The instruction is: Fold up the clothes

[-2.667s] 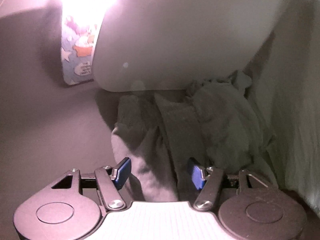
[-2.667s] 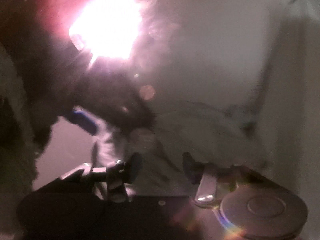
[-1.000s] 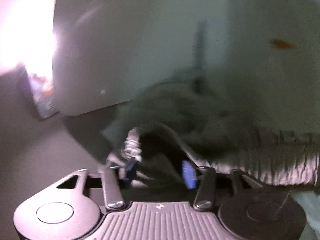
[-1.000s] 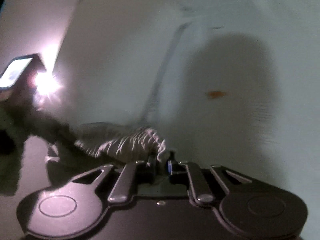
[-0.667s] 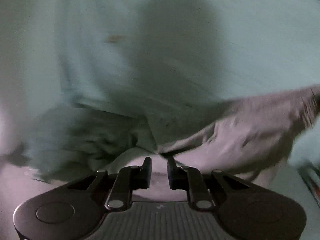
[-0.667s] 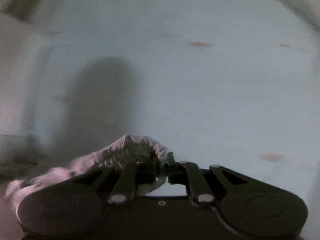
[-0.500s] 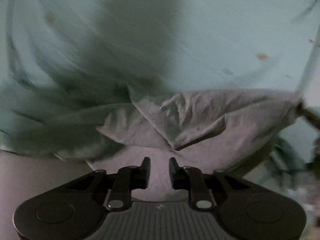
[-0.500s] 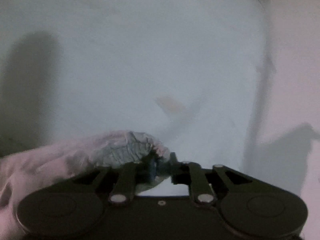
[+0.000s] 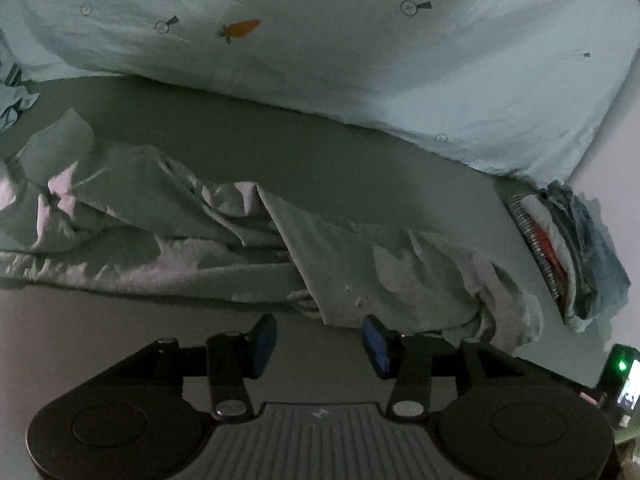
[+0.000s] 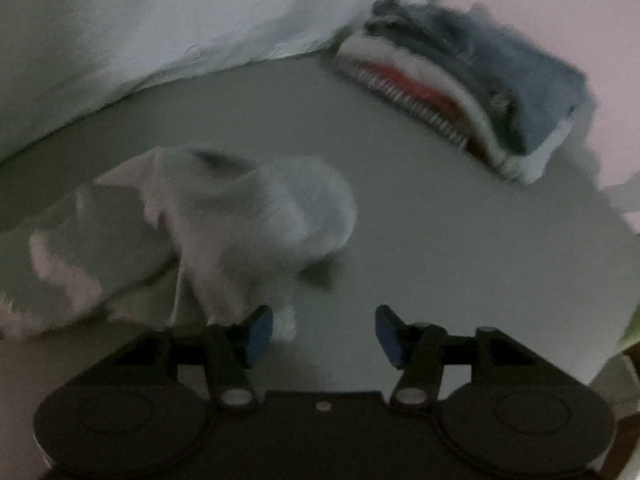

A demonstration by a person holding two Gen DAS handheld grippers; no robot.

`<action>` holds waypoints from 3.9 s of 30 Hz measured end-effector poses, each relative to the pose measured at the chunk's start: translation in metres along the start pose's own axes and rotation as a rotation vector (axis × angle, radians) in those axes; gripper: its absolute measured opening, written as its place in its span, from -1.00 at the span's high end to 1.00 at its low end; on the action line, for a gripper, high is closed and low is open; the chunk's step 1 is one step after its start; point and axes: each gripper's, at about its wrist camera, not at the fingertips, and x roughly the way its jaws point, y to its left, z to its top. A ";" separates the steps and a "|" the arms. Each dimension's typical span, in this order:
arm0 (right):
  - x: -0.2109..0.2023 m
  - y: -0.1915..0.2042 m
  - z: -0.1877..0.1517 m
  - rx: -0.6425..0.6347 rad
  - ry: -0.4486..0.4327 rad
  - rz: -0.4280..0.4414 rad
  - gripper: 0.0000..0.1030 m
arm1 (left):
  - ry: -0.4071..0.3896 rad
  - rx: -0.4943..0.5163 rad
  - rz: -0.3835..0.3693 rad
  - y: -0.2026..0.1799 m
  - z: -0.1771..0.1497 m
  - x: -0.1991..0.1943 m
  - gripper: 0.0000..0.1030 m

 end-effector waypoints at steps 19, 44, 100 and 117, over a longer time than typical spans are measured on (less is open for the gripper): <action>0.010 0.089 0.067 -0.268 -0.228 0.507 0.87 | -0.038 0.026 0.065 -0.048 0.007 0.005 -0.16; 0.072 0.085 0.070 0.014 -0.023 0.267 -0.40 | 0.027 0.465 0.076 -0.106 0.000 0.101 -0.69; -0.148 0.216 0.044 -0.609 -0.415 0.511 0.80 | -1.009 0.490 0.760 -0.124 0.135 -0.115 -0.78; -0.084 0.070 0.265 -0.169 -0.480 0.231 -0.36 | -0.506 0.474 -0.083 -0.217 0.087 -0.085 -0.95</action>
